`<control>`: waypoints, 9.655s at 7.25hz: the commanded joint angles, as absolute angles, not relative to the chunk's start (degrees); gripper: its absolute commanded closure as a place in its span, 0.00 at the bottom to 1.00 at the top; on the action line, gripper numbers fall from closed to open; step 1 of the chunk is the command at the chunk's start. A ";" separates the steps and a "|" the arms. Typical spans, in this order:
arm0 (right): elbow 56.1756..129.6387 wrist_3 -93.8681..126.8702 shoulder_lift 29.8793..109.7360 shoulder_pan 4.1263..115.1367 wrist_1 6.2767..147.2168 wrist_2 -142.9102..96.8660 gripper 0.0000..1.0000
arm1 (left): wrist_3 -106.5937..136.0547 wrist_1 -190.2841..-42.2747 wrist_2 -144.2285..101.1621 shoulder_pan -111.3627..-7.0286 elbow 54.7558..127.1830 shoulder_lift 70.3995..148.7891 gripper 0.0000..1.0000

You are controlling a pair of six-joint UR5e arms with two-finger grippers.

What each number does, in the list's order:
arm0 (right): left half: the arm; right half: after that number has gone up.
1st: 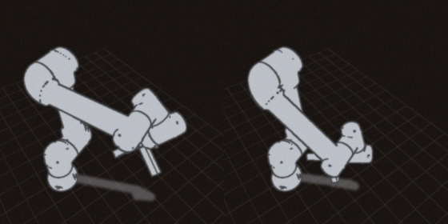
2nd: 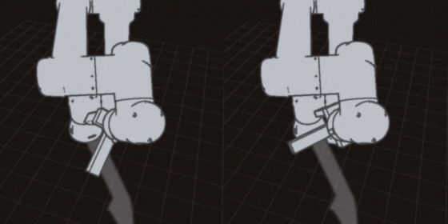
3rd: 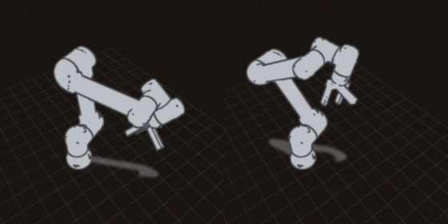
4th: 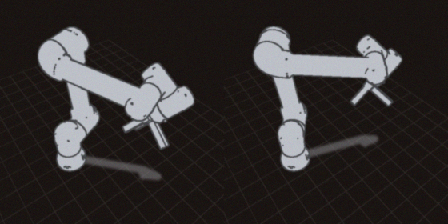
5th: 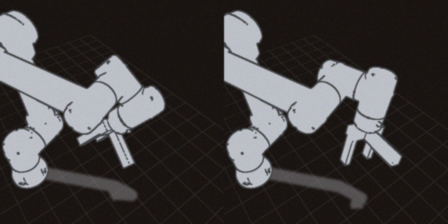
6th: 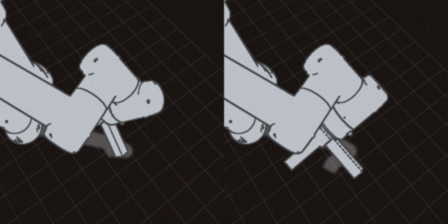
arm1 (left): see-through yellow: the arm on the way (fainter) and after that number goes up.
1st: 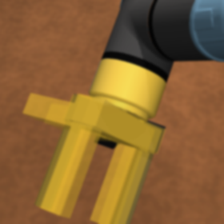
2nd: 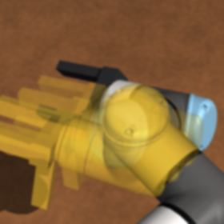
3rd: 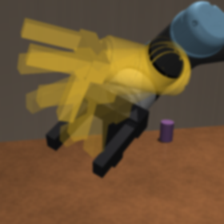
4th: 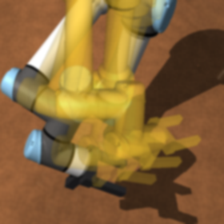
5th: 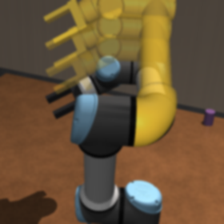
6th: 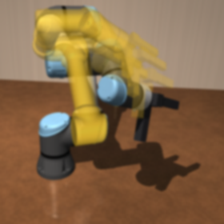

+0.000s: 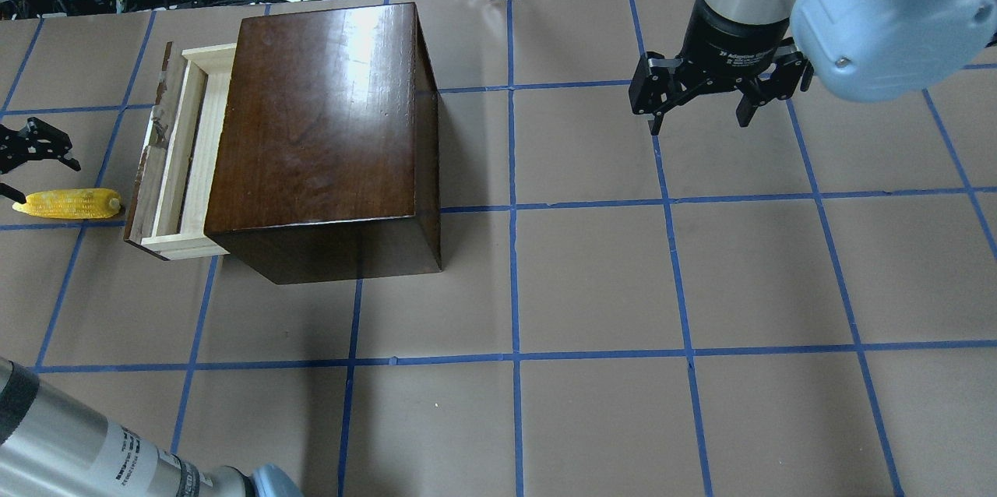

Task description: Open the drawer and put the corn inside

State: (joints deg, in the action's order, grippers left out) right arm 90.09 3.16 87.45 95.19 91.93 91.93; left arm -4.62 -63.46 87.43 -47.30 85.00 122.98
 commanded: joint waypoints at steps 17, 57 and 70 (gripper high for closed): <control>90.09 3.16 87.45 95.19 91.93 91.93 0.00 | -1.23 -60.73 86.92 -47.37 87.27 124.11 0.88; 90.09 3.16 87.45 95.19 91.93 91.93 0.00 | -3.53 -85.43 90.00 -88.74 85.61 93.87 0.00; 90.09 3.16 87.45 95.19 91.93 91.93 0.00 | -1.05 -88.06 91.41 -93.60 86.49 90.35 0.00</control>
State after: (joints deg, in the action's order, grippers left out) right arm 90.09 3.17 87.45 95.19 91.93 91.93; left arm -1.17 -87.84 91.48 -93.64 86.77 90.43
